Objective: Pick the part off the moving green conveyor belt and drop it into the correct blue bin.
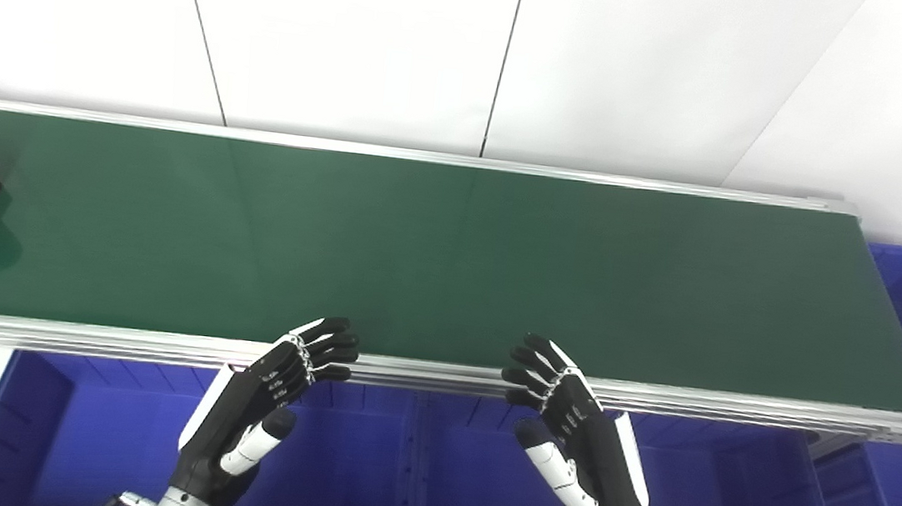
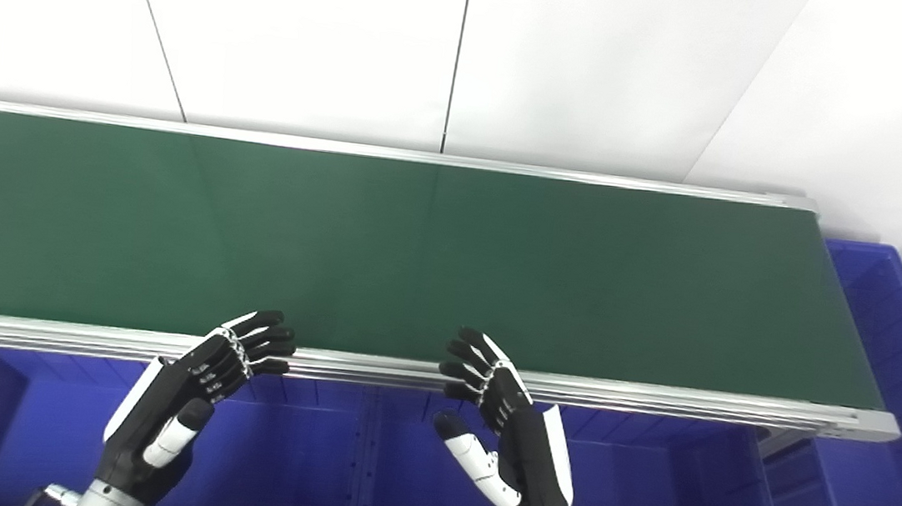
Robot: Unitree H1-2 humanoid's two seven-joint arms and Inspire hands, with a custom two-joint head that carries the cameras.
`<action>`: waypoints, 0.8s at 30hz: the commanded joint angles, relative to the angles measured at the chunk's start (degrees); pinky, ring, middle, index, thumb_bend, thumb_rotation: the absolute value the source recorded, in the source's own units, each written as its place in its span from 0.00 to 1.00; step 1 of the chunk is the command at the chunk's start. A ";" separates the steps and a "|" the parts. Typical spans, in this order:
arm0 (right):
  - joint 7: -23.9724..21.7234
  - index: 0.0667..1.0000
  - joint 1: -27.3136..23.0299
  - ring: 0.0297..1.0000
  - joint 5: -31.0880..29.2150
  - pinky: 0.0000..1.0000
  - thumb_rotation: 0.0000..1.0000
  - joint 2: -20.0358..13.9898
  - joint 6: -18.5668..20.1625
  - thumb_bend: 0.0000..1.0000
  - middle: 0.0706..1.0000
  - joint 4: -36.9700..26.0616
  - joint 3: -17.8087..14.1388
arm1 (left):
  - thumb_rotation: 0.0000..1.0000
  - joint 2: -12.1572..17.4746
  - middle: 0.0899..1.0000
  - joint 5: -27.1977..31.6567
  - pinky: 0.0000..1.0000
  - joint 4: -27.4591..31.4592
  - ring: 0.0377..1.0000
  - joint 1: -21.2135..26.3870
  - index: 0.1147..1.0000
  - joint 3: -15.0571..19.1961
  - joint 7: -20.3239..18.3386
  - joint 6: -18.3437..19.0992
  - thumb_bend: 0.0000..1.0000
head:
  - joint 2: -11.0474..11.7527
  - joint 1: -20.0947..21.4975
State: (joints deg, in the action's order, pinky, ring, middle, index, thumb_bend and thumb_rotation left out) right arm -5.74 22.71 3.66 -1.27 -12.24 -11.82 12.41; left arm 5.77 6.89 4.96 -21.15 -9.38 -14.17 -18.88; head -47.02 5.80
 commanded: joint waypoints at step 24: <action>-0.34 0.83 -0.64 0.75 -1.14 0.67 0.69 -1.76 -5.01 0.65 0.80 2.44 -0.80 | 0.81 -1.63 0.78 -2.50 0.72 -2.90 0.76 0.78 0.80 -0.96 0.77 -3.43 0.87 | 5.35 -9.87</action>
State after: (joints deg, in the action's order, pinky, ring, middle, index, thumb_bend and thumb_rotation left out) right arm -5.93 22.44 3.12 -2.75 -13.19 -8.96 11.91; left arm 4.80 4.79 2.11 -20.85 -10.15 -13.63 -19.53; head -42.11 -2.96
